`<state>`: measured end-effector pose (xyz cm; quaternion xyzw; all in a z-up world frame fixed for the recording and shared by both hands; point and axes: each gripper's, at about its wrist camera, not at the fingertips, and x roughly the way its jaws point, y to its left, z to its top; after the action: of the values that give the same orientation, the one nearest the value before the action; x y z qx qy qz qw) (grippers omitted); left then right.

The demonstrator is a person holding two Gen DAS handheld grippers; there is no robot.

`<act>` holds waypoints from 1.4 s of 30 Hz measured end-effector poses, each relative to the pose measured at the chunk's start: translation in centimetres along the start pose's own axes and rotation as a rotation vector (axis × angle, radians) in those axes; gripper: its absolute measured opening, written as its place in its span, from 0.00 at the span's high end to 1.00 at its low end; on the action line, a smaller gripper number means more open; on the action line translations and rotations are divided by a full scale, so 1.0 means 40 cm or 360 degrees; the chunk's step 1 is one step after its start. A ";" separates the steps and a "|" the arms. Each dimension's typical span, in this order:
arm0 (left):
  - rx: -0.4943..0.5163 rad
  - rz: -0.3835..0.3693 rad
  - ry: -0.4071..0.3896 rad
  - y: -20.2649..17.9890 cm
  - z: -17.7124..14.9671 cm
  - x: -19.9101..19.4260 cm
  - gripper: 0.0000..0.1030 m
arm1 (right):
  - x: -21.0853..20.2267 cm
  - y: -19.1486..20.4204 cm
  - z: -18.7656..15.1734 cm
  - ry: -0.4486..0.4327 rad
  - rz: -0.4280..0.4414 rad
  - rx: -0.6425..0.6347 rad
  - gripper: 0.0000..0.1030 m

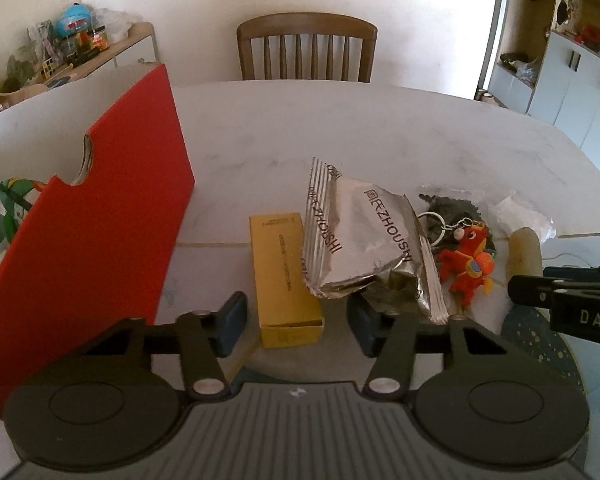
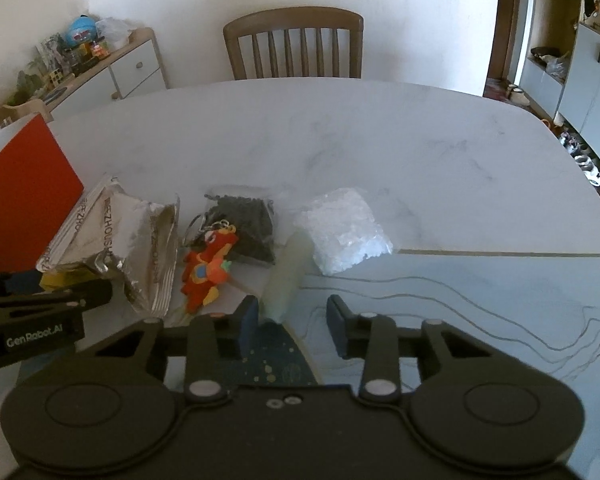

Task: Organize objects
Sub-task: 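Grasp the yellow small box with left tool while right tool grasps the cream cylinder, then carry the yellow box in left tool over the box while right tool carries the cylinder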

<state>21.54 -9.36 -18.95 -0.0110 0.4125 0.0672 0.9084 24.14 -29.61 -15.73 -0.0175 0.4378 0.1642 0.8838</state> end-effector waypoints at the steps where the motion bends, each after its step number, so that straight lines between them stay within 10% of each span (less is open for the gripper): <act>1: -0.0004 0.0001 0.0000 0.001 0.000 -0.001 0.57 | 0.002 0.002 0.002 -0.0002 -0.0003 0.0004 0.68; 6: -0.0024 0.0009 0.0009 0.011 0.006 -0.001 0.67 | 0.002 0.008 0.005 0.0004 0.0014 0.0034 0.83; 42: -0.0020 -0.0237 -0.0024 0.091 -0.066 -0.269 0.72 | -0.290 0.135 -0.097 -0.0146 0.0195 0.0045 0.87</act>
<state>12.08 -7.16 -12.50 -0.0469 0.4033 0.0020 0.9139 12.98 -28.35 -8.47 0.0292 0.3993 0.2123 0.8914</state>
